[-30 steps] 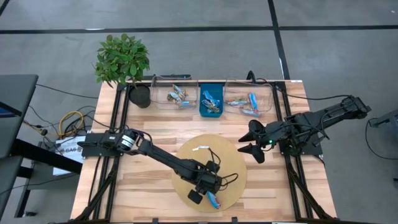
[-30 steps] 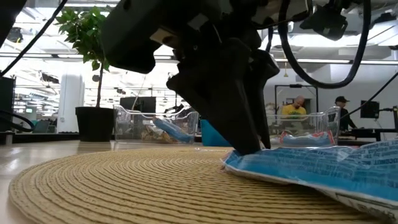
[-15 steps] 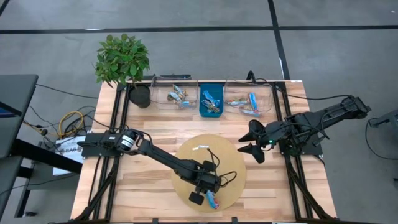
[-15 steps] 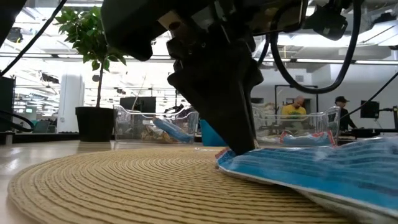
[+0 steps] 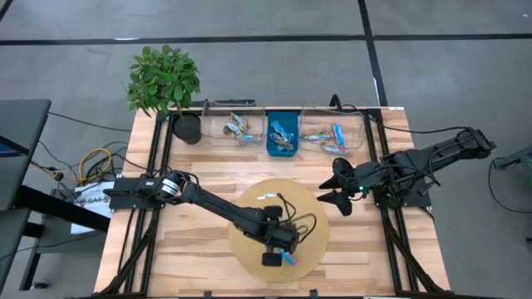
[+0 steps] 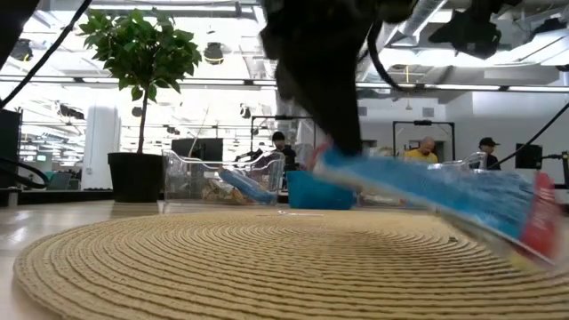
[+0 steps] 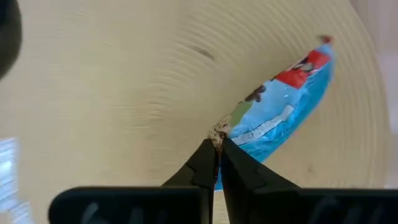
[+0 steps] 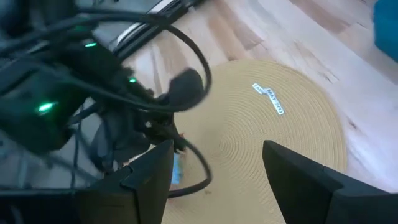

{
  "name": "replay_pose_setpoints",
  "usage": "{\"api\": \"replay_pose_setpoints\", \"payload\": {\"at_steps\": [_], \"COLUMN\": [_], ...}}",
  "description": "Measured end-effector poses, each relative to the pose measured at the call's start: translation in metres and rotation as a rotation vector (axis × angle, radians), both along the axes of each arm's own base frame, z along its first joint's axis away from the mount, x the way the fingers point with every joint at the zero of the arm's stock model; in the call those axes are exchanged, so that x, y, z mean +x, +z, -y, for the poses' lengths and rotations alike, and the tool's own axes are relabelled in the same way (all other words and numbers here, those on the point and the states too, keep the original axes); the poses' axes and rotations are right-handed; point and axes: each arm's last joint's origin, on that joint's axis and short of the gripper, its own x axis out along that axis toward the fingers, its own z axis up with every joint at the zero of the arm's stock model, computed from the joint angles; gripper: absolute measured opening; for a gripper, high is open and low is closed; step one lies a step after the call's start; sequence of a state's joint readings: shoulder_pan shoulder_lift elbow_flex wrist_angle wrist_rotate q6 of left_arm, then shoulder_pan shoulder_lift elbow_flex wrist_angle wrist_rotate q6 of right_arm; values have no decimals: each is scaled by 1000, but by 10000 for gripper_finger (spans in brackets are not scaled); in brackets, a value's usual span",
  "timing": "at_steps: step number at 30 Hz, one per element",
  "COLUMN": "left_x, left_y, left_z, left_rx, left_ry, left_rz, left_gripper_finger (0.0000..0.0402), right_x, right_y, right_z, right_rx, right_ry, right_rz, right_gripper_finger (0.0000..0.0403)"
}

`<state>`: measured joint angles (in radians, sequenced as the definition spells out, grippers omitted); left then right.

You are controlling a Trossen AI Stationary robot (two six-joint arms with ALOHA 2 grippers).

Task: Pick and place Granola Bars by type
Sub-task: Put the red granola bar into the right transparent bin

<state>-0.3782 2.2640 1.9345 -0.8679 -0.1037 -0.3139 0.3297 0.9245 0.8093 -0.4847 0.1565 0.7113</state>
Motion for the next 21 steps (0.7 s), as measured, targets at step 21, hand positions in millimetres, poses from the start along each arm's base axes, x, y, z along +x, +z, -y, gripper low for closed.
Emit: {"api": "replay_pose_setpoints", "payload": {"at_steps": [21], "left_x": [-71], "left_y": [191], "left_z": [-113], "left_rx": [375], "left_ry": [1007], "left_rz": [400], "left_gripper_finger": [0], "right_x": [14], "right_y": [14], "right_z": [36], "right_rx": [327], "right_ry": [-543], "right_rz": [190], "right_gripper_finger": [239]}}
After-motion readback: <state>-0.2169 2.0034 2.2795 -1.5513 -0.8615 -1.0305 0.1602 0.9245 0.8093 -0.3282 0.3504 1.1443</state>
